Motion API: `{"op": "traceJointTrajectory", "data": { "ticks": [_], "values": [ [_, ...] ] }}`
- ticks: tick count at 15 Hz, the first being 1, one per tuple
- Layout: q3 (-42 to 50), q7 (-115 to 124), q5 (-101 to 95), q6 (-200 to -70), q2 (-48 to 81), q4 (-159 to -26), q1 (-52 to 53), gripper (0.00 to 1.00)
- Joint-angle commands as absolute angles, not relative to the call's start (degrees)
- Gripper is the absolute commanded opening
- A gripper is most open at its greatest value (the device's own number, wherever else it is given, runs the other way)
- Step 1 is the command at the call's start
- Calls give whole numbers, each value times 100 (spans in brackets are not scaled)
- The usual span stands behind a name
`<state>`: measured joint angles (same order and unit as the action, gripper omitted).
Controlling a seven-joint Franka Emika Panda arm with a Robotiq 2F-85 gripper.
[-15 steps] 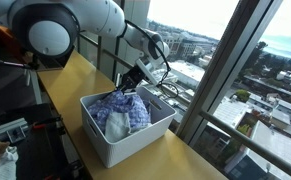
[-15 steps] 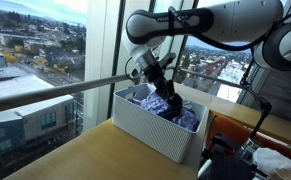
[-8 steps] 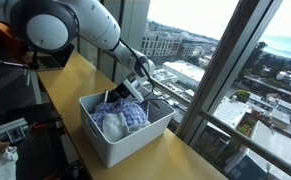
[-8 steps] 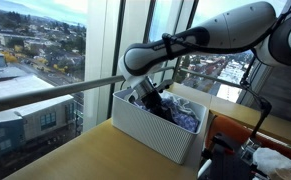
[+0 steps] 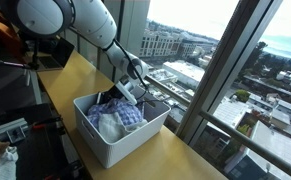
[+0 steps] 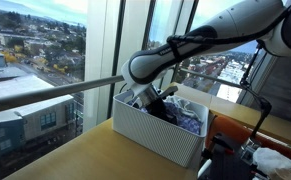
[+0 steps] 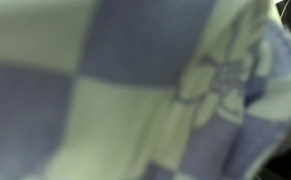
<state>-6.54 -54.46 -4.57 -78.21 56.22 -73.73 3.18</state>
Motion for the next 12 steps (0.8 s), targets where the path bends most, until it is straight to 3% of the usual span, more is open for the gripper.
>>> {"op": "traceJointTrajectory", "data": {
  "ticks": [1,8,12],
  "values": [
    [-710,-5444,-626,-7916,5095,-7684,211,46],
    [-507,-5633,-1625,-7762,4412,-6267,355,97],
    [-492,-6108,-1913,-8119,4762,-4882,431,100]
  ]
}}
